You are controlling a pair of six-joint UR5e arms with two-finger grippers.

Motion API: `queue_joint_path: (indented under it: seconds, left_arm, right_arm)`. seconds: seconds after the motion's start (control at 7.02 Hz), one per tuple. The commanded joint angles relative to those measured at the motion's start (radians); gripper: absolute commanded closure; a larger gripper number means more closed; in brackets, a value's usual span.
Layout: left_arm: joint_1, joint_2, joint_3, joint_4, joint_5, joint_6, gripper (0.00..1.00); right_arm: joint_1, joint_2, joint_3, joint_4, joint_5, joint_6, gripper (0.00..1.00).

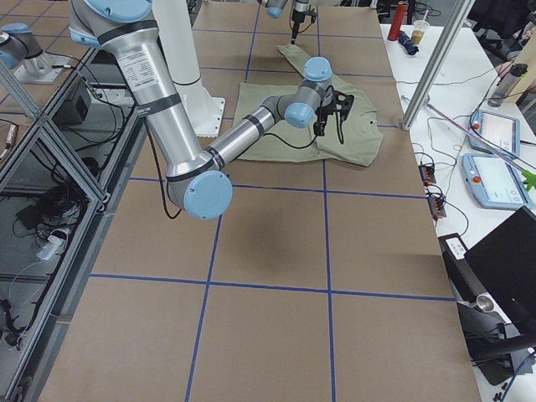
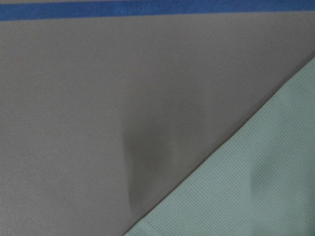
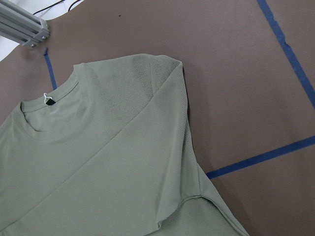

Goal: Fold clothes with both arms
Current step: 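Lower the left gripper to the other sleeve cuff and grasp it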

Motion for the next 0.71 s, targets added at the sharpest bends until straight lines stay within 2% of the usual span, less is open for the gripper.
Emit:
queue_joint_path:
  seconds: [0.0,0.14,0.43,0.57]
  left_arm:
    - [0.01,-0.001,0.022,-0.021,0.004,0.0,0.15]
    - [0.028,-0.001,0.03,-0.021,0.004,-0.002,0.18]
    - [0.028,0.001,0.032,-0.021,0.004,0.0,0.38]
    - [0.028,0.001,0.026,-0.021,0.004,-0.006,0.69]
  right_arm:
    - [-0.003,0.001,0.002,0.0,-0.011,0.0,0.0]
    - [-0.003,0.001,0.002,0.0,-0.013,0.0,0.0]
    - [-0.003,0.007,0.005,0.0,-0.013,0.0,0.0]
    - [-0.001,0.009,0.009,0.0,-0.013,0.0,0.0]
